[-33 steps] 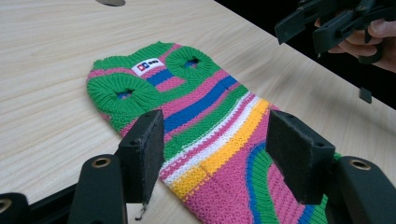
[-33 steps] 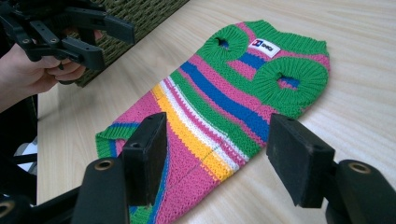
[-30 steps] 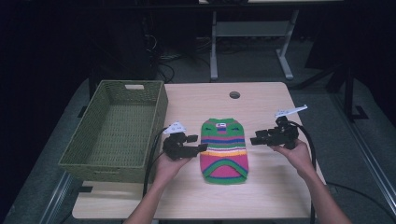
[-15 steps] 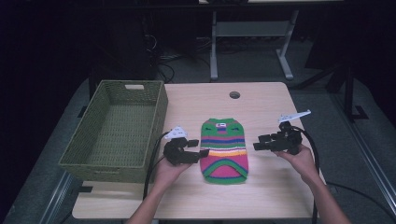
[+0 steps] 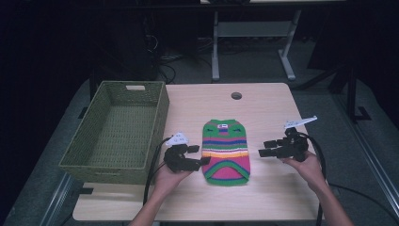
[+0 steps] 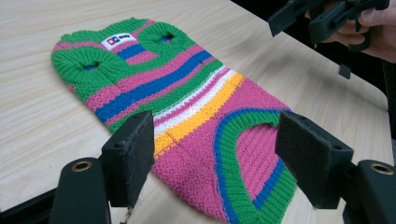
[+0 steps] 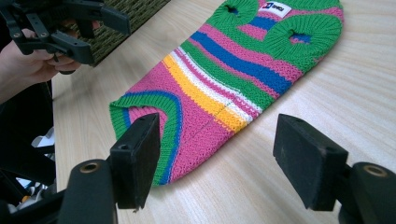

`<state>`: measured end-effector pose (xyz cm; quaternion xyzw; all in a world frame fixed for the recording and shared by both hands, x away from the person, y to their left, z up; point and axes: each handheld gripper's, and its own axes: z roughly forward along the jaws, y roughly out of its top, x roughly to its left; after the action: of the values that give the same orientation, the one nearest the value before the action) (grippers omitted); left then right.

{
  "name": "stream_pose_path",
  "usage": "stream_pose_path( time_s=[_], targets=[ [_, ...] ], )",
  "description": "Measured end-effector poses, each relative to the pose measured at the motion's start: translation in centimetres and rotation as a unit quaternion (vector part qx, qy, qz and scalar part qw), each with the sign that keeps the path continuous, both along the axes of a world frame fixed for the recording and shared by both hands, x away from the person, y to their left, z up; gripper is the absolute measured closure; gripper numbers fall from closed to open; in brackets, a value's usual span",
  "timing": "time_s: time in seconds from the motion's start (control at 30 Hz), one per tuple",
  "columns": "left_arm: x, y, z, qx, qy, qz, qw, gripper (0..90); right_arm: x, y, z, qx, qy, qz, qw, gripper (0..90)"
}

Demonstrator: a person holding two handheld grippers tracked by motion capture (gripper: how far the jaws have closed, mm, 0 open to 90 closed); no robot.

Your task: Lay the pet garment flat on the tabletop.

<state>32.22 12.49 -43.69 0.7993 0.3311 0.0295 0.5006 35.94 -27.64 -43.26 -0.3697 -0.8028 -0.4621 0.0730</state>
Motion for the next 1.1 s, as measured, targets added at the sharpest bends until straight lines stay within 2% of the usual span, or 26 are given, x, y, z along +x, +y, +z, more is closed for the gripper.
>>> stream_pose_path(
  time_s=[0.2,0.33,0.57,0.7,0.73,1.1],
  targets=[
    [-0.4,0.0,-0.3,0.005,0.003,-0.002,1.0000,27.3,-0.4,-0.3,-0.4,0.001,-0.002,0.002,1.0000,30.9],
    [-0.8,-0.1,-0.5,0.008,0.003,-0.006,0.9999,27.0,-0.8,-0.5,-0.6,-0.002,0.007,0.000,1.0000,30.2],
    [-1.3,-0.3,-0.4,0.010,0.004,-0.010,0.9999,26.0,-1.6,-1.0,-0.8,-0.001,0.003,-0.001,1.0000,30.1],
    [-1.6,-0.4,-0.4,0.015,0.001,-0.014,0.9998,26.0,-2.0,-1.5,-1.1,-0.002,0.010,-0.006,0.9999,29.3],
    [-1.7,-0.3,-0.4,0.014,0.002,-0.014,0.9998,26.0,-2.1,-1.6,-1.2,0.000,0.004,-0.006,1.0000,29.5],
    [-2.4,-0.1,-0.7,0.022,0.006,-0.019,0.9996,24.4,-3.6,-2.7,-1.6,0.001,0.005,-0.014,0.9999,28.7]
  ],
)
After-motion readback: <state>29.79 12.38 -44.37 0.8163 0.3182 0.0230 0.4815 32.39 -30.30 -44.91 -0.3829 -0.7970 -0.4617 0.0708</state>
